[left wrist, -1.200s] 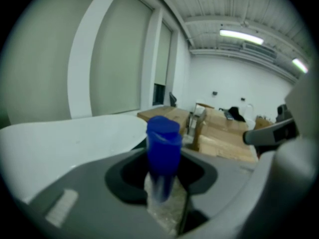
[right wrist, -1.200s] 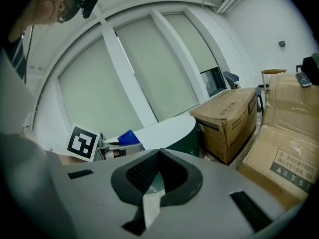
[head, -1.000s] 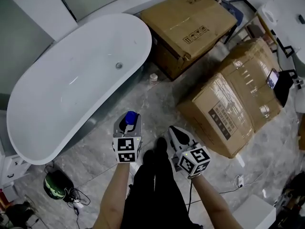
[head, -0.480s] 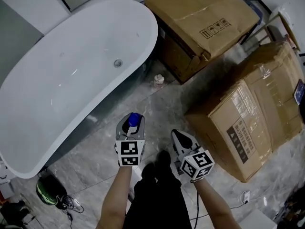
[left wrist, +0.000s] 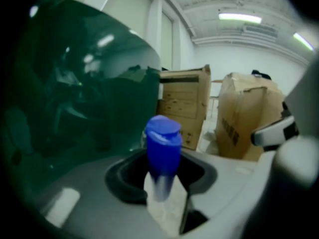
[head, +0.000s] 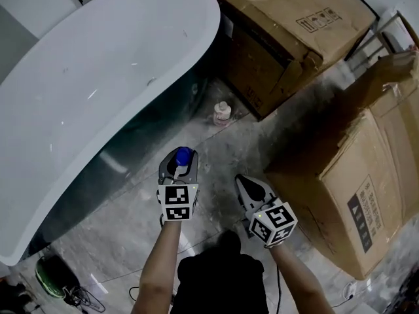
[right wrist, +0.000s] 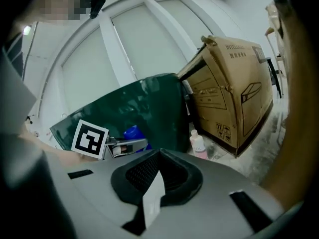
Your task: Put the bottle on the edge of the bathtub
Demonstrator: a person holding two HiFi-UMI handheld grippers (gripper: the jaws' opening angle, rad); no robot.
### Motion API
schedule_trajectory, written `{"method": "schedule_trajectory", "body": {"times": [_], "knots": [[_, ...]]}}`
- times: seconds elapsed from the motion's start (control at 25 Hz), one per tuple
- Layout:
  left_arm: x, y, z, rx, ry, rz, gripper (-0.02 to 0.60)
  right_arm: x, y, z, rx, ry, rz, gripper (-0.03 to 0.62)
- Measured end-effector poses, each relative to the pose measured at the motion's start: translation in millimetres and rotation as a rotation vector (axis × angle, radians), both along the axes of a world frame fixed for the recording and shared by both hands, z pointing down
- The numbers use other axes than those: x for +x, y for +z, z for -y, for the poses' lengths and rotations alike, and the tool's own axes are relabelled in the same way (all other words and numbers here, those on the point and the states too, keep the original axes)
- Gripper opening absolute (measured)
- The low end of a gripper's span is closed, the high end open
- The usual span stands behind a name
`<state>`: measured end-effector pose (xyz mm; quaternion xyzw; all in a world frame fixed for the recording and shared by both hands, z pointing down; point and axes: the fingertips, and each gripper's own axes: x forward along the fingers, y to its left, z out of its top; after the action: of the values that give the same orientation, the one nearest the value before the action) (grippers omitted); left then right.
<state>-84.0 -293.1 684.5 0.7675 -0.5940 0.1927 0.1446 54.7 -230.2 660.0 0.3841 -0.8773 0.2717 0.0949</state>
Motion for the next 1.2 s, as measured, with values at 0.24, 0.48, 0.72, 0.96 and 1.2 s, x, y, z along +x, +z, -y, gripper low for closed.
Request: {"method": "schedule_trajectory", "body": {"times": [0.24,0.48,0.72,0.96,1.2], "knots": [[-15,77,29,0.022,-0.023,0.015,0.156,-6,72,27,0.040,-0.029,0.003,0.002],[-27,135,52,0.028,-0.045,0.030,0.156,-12,123,48,0.060,-0.051,0.003,0.002],[-38,168,73,0.025,-0.057,0.030,0.156,-18,151,57,0.058,-0.058,0.002,0.002],[-39,182,84,0.031,-0.068,0.022,0.156,-25,162,55,0.060,-0.073,-0.008,0.002],[-38,184,88,0.043,-0.080,0.022,0.158,-29,165,50,0.055,-0.080,-0.012,0.002]]}}
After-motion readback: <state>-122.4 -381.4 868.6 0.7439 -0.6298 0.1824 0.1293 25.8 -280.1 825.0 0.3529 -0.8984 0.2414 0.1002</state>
